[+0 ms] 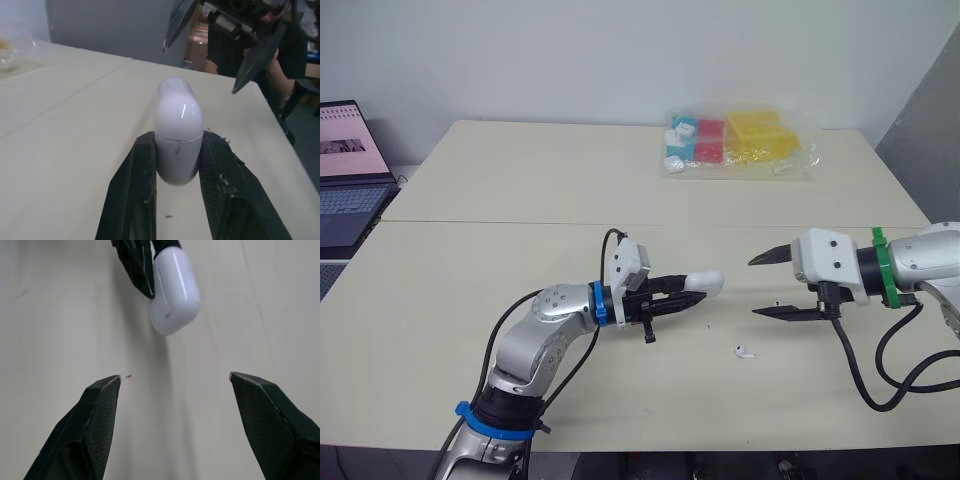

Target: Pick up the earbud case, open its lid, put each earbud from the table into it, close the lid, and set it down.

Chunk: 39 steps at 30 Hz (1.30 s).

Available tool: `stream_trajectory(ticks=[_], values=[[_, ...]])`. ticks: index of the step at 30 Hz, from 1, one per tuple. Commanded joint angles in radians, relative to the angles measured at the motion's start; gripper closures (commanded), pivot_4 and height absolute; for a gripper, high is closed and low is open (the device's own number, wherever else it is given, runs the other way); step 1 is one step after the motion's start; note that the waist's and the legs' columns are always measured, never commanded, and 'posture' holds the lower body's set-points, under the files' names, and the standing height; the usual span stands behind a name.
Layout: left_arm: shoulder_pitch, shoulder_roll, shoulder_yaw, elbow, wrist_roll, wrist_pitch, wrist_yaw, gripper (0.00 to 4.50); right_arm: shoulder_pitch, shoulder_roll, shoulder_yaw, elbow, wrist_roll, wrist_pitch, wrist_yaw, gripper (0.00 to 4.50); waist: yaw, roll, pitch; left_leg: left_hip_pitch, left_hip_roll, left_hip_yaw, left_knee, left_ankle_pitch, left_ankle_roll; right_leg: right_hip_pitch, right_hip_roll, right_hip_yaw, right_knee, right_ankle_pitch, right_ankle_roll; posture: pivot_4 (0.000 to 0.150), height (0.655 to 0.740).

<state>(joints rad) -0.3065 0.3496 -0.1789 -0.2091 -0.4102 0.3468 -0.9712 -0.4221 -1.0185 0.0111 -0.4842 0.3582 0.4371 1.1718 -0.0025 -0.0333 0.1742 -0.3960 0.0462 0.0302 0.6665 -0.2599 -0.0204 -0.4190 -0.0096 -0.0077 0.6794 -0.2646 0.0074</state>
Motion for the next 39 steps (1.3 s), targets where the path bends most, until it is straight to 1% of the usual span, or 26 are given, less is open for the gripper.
stream_trajectory(ticks=[1, 3, 7, 14, 17, 28, 35, 38, 39], values=[[-0.004, -0.018, -0.025, 0.002, 0.040, -0.118, -0.005, 3.71, -0.024, 0.040, -0.034, -0.040, 0.022, -0.038, -0.041, 0.86, 0.001, 0.000, 0.000, 0.000, 0.000, 0.000, 0.000, 0.000, 0.000, 0.000, 0.000, 0.000, 0.000, 0.000, 0.000, 0.150, 0.7378], [-0.009, -0.026, -0.034, 0.007, 0.046, -0.135, -0.005, 3.71, -0.042, 0.070, 0.004, -0.056, 0.003, -0.022, -0.071, 0.86, 0.001, 0.000, 0.000, 0.000, 0.000, 0.000, 0.000, 0.000, 0.000, 0.000, 0.000, 0.000, 0.000, 0.000, 0.000, 0.150, 0.7378], [-0.028, -0.027, -0.039, 0.029, 0.053, -0.154, -0.009, 3.71, -0.099, 0.129, 0.113, -0.034, -0.093, -0.025, -0.125, 0.86, -0.001, 0.000, 0.000, 0.000, 0.000, 0.000, 0.000, 0.000, 0.000, 0.000, 0.000, 0.000, 0.000, 0.000, 0.000, 0.150, 0.7378], [-0.033, -0.021, -0.045, 0.044, 0.062, -0.169, -0.016, 3.71, -0.141, 0.158, 0.162, -0.019, -0.119, 0.010, -0.133, 0.86, 0.001, 0.000, 0.000, -0.001, 0.000, 0.000, 0.000, 0.000, 0.000, 0.000, 0.000, 0.000, -0.001, 0.001, -0.002, 0.150, 0.7378], [-0.029, -0.016, -0.055, 0.043, 0.073, -0.186, -0.023, 3.71, -0.161, 0.175, 0.168, -0.011, -0.122, 0.028, -0.146, 0.86, 0.001, 0.000, 0.000, -0.001, 0.000, 0.000, 0.000, 0.000, 0.000, 0.000, 0.000, 0.000, -0.001, 0.001, -0.002, 0.150, 0.7378], [-0.030, -0.011, -0.059, 0.045, 0.068, -0.176, -0.024, 3.71, -0.200, 0.173, 0.165, 0.009, -0.121, 0.045, -0.141, 0.86, 0.000, 0.000, 0.000, -0.001, 0.000, 0.000, 0.000, 0.000, 0.000, -0.001, 0.001, 0.000, 0.000, 0.001, -0.002, 0.150, 0.7378], [-0.027, -0.015, -0.056, 0.039, 0.066, -0.159, -0.014, 3.71, -0.203, 0.169, 0.145, -0.005, -0.083, 0.086, -0.134, 0.86, 0.001, 0.000, 0.000, -0.001, 0.000, 0.000, 0.000, 0.000, 0.000, -0.001, 0.000, 0.000, 0.000, 0.001, -0.002, 0.150, 0.7378], [-0.032, -0.012, -0.054, 0.041, 0.066, -0.158, -0.015, 3.71, -0.173, 0.136, 0.131, -0.044, -0.024, 0.125, -0.082, 0.86, 0.001, 0.000, 0.000, -0.001, 0.000, 0.000, 0.000, 0.000, 0.000, -0.001, 0.000, 0.000, 0.000, 0.001, -0.002, 0.150, 0.7378], [-0.034, -0.014, -0.053, 0.038, 0.063, -0.154, -0.014, 3.71, -0.164, 0.128, 0.136, -0.048, -0.028, 0.119, -0.078, 0.86, 0.001, 0.000, 0.000, -0.001, 0.000, -0.001, 0.000, 0.000, 0.000, -0.001, 0.000, -0.001, 0.000, 0.001, -0.002, 0.150, 0.7378]])
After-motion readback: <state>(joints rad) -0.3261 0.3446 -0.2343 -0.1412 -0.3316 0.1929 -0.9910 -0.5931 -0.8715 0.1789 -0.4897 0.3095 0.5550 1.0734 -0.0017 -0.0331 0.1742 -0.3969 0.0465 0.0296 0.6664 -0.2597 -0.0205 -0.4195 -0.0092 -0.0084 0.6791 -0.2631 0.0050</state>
